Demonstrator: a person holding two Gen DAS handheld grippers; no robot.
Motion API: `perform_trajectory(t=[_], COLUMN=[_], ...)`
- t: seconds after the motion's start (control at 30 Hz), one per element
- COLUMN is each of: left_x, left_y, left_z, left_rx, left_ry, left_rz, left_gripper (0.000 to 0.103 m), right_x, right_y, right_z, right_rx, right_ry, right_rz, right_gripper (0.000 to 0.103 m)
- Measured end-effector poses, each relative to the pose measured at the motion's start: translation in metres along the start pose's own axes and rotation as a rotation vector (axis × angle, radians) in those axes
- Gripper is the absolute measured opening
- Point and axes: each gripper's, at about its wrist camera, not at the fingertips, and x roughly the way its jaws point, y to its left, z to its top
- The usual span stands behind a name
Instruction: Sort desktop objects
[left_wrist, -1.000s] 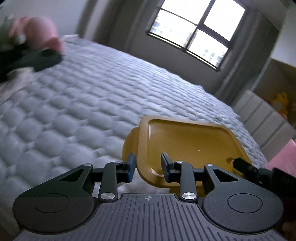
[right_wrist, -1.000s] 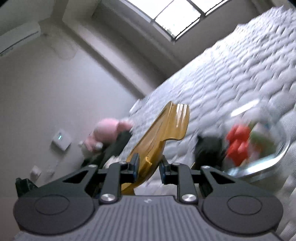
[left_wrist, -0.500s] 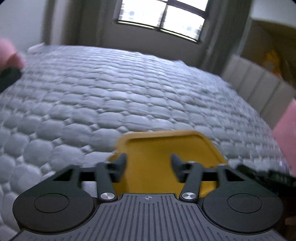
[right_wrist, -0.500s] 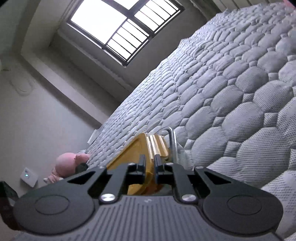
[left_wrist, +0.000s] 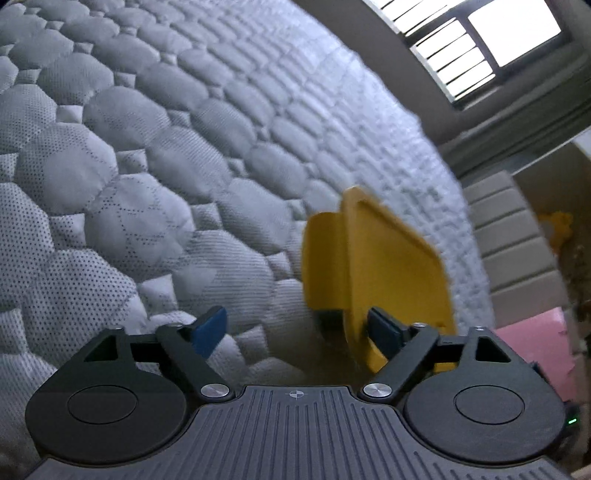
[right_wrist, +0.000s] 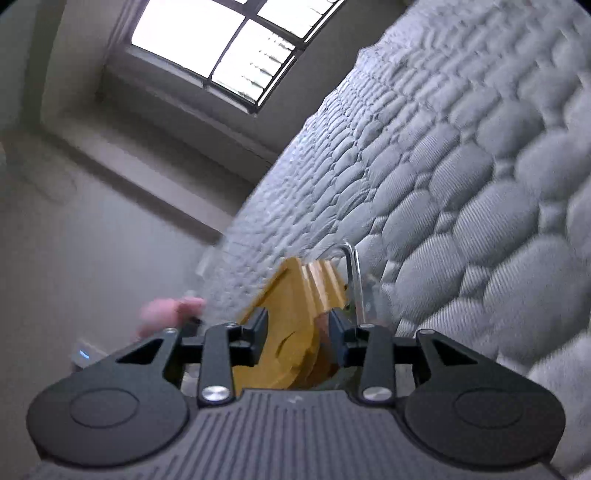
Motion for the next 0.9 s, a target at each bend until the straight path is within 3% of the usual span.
perform_trajectory(t=[0.07, 0.2, 0.27, 0.3, 0.37, 0.47, 0.63, 0.77, 0.9], left_x=[0.008, 0.023, 0.027, 0.028, 0.031, 0.036, 0.055, 0.075, 0.073], left_y=[-0.004, -0.019, -0.03, -0.037, -0.055, -0.082, -0.124, -0.137, -0.138], left_z=[0.01, 0.032, 0.039, 0.041, 0.042, 0.042, 0.044, 0.042, 0.044], left_rx=[0.023, 0.086, 0.12, 0.145, 0.202, 0.285, 0.422, 0.542, 0.554], left_ry=[0.019, 0.025, 0.026, 0.027, 0.027, 0.013, 0.013, -0.017, -0.037], left_rz=[0.006, 0.025, 0.035, 0.036, 0.055, 0.082, 0.099, 0.21, 0.21], left_gripper=[0.089, 0.088, 0.08, 0.071, 0.068, 0.07, 0.07, 0.071, 0.07], right_x=[0.012, 0.027, 0.03, 0.03, 0.027, 0.019, 0.014, 0.013, 0.011], right_y=[0.008, 0.006, 0.001, -0.001, 0.0, 0.007, -0.006, -0.015, 0.002], right_z=[0.005, 0.009, 0.008, 0.007, 0.005, 0.003, 0.011, 0.004, -0.006], right_rx=[-0.026, -0.02, 0.008, 0.014, -0.008, -0.074, -0.021, -0.011, -0.095], right_ry=[0.037, 0.064, 0.068, 0.064, 0.045, -0.012, -0.04, -0.048, -0.093], right_rz=[-0.071, -0.062, -0.035, -0.022, -0.018, -0.063, -0.085, -0.097, -0.137], right_gripper=[0.038, 0.034, 0.028, 0.026, 0.015, 0.016, 0.016, 0.017, 0.018])
